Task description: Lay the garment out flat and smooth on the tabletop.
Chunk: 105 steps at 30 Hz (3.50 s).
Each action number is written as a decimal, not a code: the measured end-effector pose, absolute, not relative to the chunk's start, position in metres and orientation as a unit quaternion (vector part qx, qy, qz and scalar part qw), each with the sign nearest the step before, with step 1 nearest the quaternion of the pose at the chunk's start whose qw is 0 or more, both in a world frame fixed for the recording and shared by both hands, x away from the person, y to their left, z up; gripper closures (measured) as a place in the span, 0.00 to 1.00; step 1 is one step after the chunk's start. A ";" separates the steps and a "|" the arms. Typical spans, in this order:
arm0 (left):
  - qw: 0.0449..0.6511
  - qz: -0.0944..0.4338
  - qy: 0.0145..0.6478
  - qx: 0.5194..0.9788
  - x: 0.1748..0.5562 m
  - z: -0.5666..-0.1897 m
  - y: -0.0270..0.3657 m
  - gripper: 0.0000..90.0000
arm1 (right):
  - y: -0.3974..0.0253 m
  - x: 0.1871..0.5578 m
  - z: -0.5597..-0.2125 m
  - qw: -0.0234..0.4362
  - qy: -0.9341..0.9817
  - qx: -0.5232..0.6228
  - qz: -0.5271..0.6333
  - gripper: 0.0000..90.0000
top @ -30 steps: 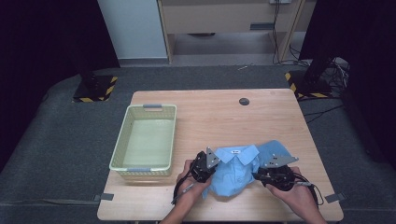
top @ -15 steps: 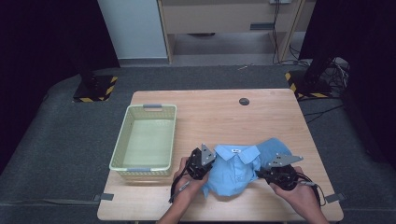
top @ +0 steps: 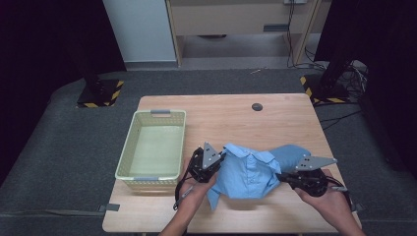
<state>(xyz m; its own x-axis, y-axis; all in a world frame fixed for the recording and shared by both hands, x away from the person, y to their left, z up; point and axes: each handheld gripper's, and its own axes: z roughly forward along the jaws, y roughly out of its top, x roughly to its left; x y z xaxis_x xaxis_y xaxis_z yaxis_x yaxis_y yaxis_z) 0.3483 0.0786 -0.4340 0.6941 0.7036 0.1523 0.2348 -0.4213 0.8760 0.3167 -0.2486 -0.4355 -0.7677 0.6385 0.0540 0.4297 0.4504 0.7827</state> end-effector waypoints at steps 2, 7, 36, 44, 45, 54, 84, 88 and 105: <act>0.456 0.266 0.292 0.797 0.348 -0.428 0.081 1.00 | -0.249 0.316 -0.425 0.127 0.845 0.309 0.418 0.99; 0.471 0.275 0.291 0.786 0.344 -0.413 0.087 1.00 | -0.251 0.312 -0.397 0.130 0.854 0.285 0.415 0.99; 0.387 0.254 0.286 0.839 0.359 -0.467 0.067 1.00 | -0.268 0.338 -0.442 0.127 0.848 0.349 0.379 0.73; 0.382 0.254 0.288 0.841 0.359 -0.472 0.067 1.00 | -0.257 0.318 -0.430 0.146 0.849 0.348 0.369 0.65; 0.384 0.255 0.286 0.840 0.357 -0.472 0.067 1.00 | -0.252 0.317 -0.432 0.141 0.853 0.346 0.365 0.65; 0.391 0.257 0.276 0.840 0.350 -0.468 0.065 1.00 | -0.231 0.327 -0.465 0.111 0.869 0.369 0.310 0.61; 0.403 0.250 0.255 0.843 0.338 -0.467 0.051 1.00 | -0.219 0.355 -0.490 0.104 0.829 0.449 0.317 0.53; 0.404 0.249 0.253 0.843 0.337 -0.467 0.050 1.00 | -0.220 0.358 -0.491 0.106 0.827 0.456 0.312 0.58; 0.414 0.242 0.262 0.838 0.338 -0.464 0.056 1.00 | -0.233 0.359 -0.487 0.122 0.833 0.446 0.305 1.00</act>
